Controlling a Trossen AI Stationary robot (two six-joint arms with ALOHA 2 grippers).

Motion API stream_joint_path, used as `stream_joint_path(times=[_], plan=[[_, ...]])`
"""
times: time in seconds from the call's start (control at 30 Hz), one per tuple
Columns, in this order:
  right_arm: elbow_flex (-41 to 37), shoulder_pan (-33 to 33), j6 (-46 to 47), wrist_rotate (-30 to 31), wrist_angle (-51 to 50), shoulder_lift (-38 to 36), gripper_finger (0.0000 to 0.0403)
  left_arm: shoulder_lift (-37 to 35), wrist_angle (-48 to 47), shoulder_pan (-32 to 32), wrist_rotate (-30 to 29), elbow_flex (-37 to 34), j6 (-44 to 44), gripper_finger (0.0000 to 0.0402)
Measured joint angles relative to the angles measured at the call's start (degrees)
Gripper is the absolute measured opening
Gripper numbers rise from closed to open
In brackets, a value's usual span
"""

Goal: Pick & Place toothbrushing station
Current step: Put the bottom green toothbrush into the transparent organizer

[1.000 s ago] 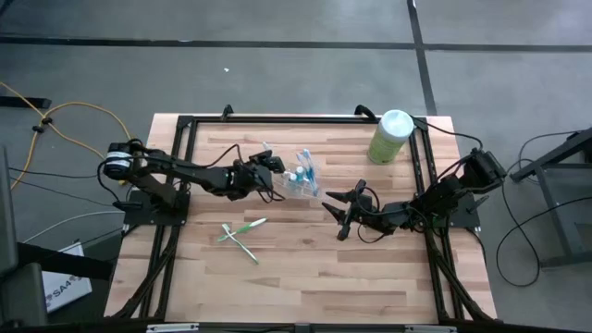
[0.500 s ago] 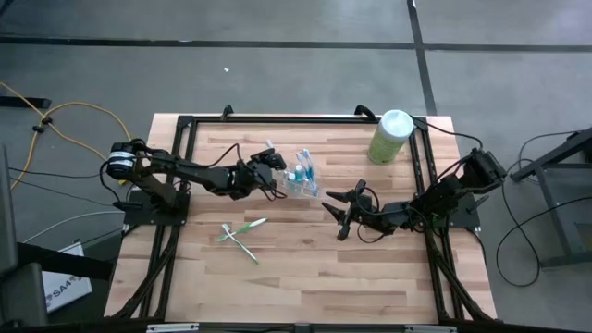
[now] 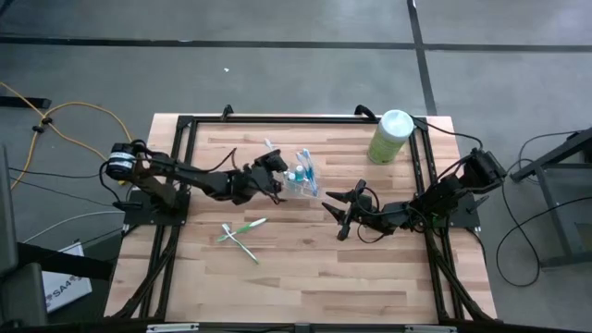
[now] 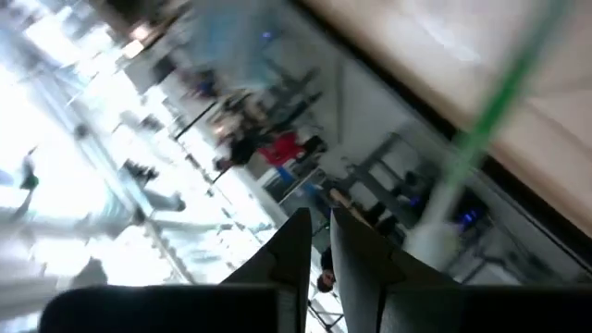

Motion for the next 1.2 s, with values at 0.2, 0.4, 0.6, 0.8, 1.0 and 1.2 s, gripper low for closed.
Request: stream_joint_path(times=[0.2,0.4,0.6,0.8,1.0,1.2], plan=[[0.0,0.0,0.0,0.0,0.0,0.0,0.0149,0.0,18.1,-4.5,-1.7,0.0,1.5,0.0040],[0.0,0.0,0.0,0.0,0.0,0.0,0.0149,-0.1,30.3,-10.8,-3.6,0.0,-11.7,0.0040],[0.0,0.0,0.6,-0.1,0.0,0.0,0.0149,-0.1,32.7,-17.0,-11.0,0.0,-24.3,0.0040],[0.0,0.0,2.1,-0.1,0.0,0.0,0.0149,-0.1,32.0,-22.1,-15.9,0.0,-40.8,0.0040],[0.0,0.0,4.5,0.0,-0.2,0.0,0.0149,-0.1,26.8,-26.3,-16.0,0.0,-59.1,0.0038],[0.0,1.4,2.5,0.0,-1.4,-0.1,0.0149,-0.1,13.3,-31.4,-13.8,0.0,-80.1,0.0037]])
